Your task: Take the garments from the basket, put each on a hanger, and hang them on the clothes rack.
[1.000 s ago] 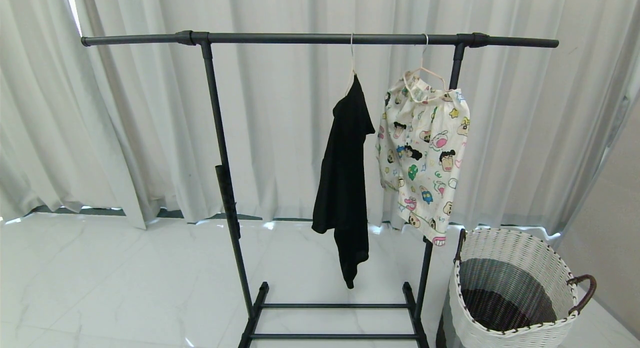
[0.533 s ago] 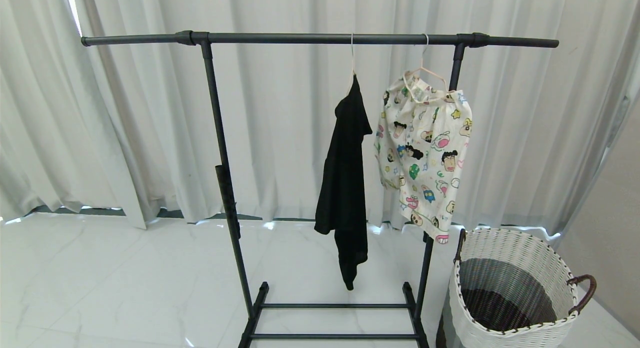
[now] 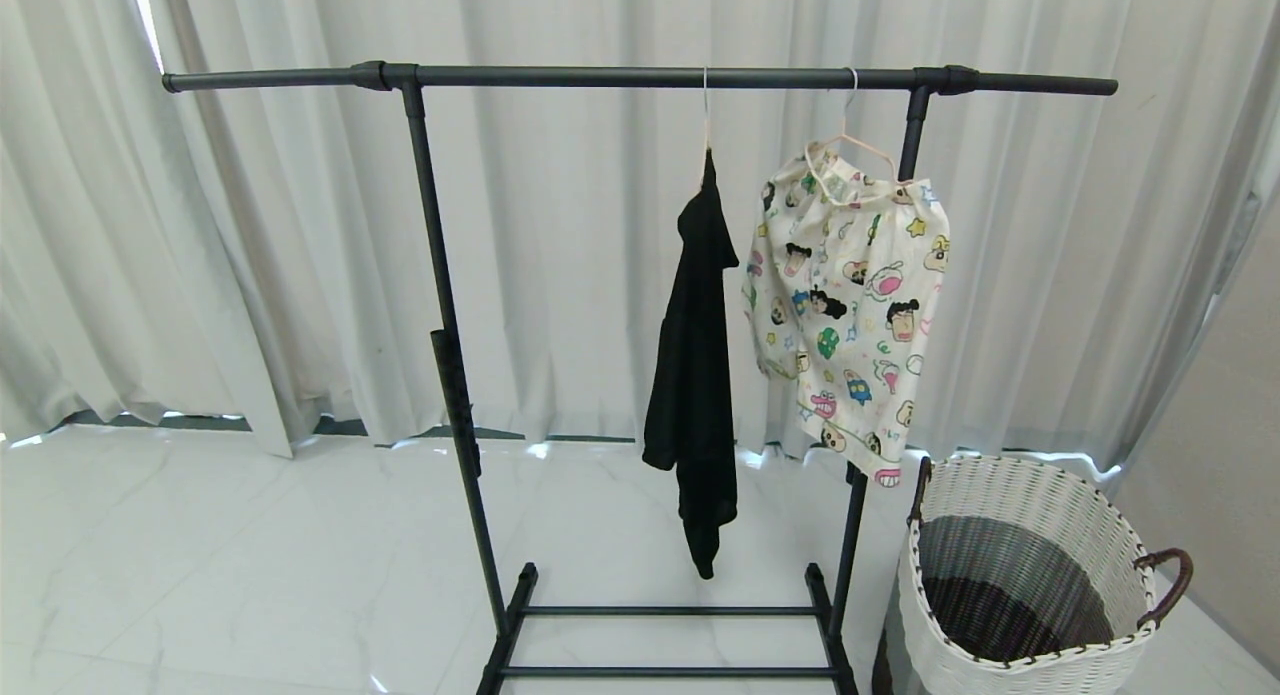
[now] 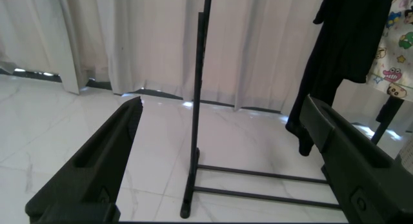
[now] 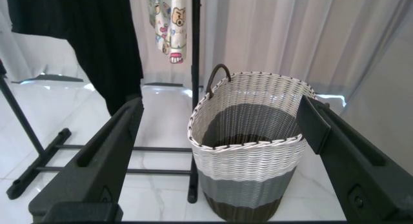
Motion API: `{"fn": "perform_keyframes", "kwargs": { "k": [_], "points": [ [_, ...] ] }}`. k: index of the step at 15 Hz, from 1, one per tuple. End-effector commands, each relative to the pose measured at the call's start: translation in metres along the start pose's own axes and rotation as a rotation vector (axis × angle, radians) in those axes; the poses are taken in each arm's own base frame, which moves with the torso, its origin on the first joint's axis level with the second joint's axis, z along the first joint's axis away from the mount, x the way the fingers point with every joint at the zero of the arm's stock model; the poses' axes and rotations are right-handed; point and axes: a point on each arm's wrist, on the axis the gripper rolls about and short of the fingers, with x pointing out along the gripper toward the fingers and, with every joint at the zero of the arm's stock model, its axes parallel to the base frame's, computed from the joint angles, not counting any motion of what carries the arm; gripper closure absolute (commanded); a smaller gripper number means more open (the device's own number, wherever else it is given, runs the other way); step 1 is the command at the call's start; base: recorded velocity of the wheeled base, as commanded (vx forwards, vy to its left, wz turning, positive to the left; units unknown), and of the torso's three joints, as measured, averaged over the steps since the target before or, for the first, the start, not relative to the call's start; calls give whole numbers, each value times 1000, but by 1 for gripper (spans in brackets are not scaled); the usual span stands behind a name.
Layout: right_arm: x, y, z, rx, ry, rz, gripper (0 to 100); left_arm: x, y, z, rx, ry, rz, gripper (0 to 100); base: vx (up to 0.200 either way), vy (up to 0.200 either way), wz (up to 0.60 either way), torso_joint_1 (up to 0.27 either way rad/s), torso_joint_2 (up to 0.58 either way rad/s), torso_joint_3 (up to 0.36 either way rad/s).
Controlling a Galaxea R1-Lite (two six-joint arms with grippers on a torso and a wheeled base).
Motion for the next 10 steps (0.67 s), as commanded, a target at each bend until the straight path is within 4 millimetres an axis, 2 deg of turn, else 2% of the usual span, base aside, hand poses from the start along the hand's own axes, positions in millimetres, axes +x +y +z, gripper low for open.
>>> {"fn": "perform_keyframes", "kwargs": {
  "k": [1, 10],
  "points": [
    [0, 0, 0, 0, 1, 1, 0, 0, 0, 0, -1, -1, 1, 0, 0, 0, 0, 0, 0, 0],
    [0, 0, 0, 0, 1, 1, 0, 0, 0, 0, -1, -1, 1, 0, 0, 0, 0, 0, 0, 0]
  ]
}}
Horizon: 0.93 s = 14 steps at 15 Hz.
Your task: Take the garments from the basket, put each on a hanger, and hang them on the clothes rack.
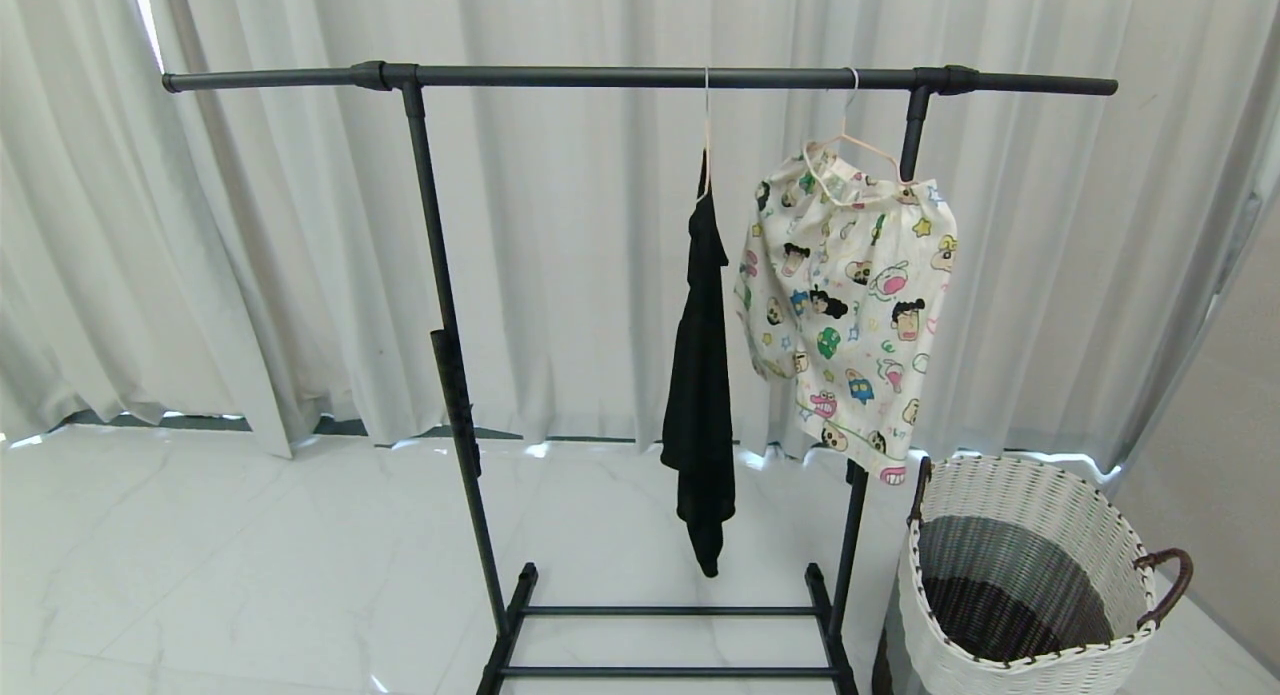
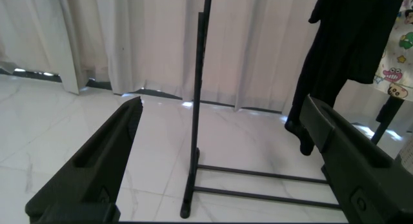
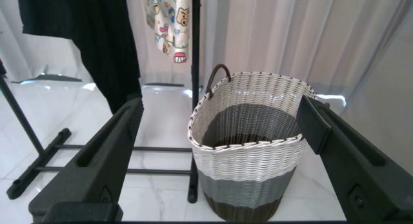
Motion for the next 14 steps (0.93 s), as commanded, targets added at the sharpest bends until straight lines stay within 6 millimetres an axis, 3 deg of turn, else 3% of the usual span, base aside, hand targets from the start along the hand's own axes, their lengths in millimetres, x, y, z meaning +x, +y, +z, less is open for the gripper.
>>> {"fn": "perform_keyframes", "kwargs": {
  "k": [1, 14],
  "points": [
    [0, 0, 0, 0, 1, 1, 0, 0, 0, 0, 0, -1, 1, 0, 0, 0, 0, 0, 0, 0],
    [0, 0, 0, 0, 1, 1, 0, 0, 0, 0, 0, -1, 1, 0, 0, 0, 0, 0, 0, 0]
  ]
}}
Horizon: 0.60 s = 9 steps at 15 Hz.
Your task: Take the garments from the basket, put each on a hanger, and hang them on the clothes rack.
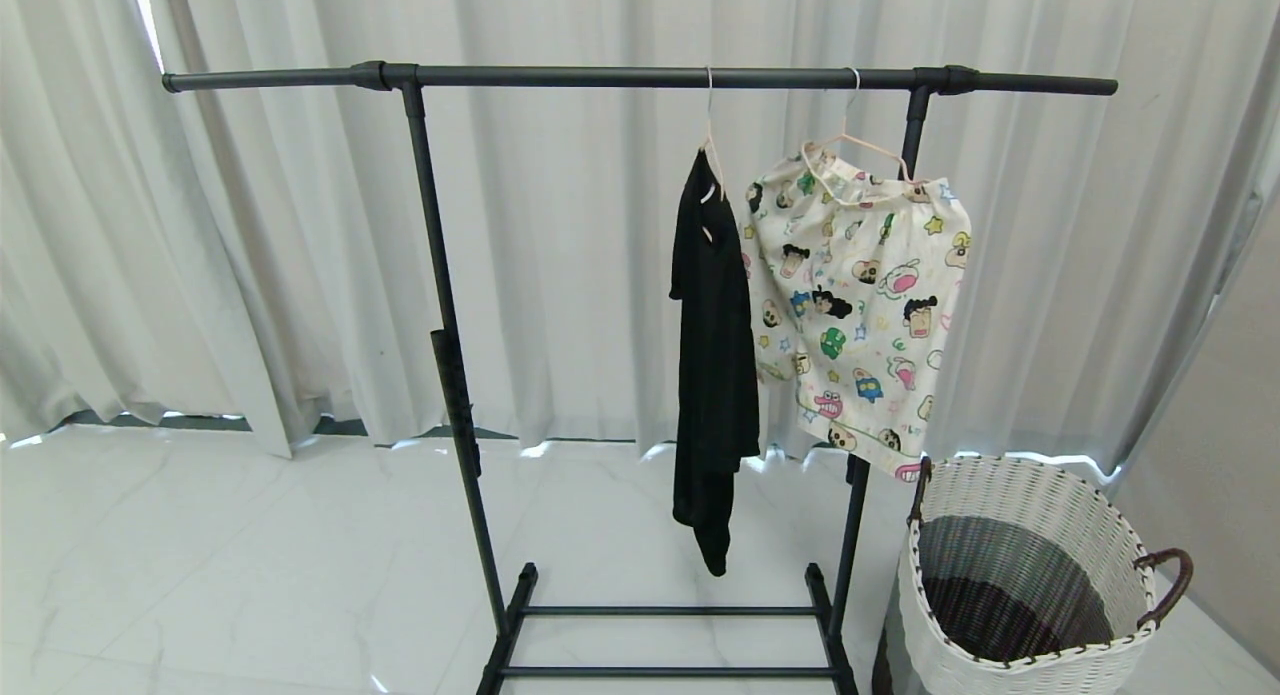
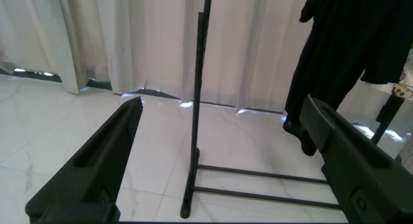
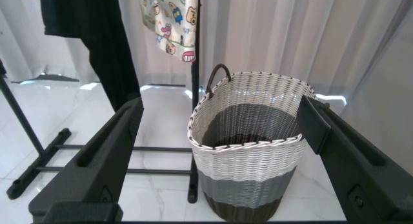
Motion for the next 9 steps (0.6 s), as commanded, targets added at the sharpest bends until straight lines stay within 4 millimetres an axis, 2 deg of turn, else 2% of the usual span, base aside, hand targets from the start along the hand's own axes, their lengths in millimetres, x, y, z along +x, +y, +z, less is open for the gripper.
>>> {"fn": "perform_keyframes", "kwargs": {
  "k": [1, 9],
  "points": [
    [0, 0, 0, 0, 1, 1, 0, 0, 0, 0, -1, -1, 2, 0, 0, 0, 0, 0, 0, 0],
    [0, 0, 0, -9, 1, 1, 0, 0, 0, 0, -1, -1, 2, 0, 0, 0, 0, 0, 0, 0]
  ]
}}
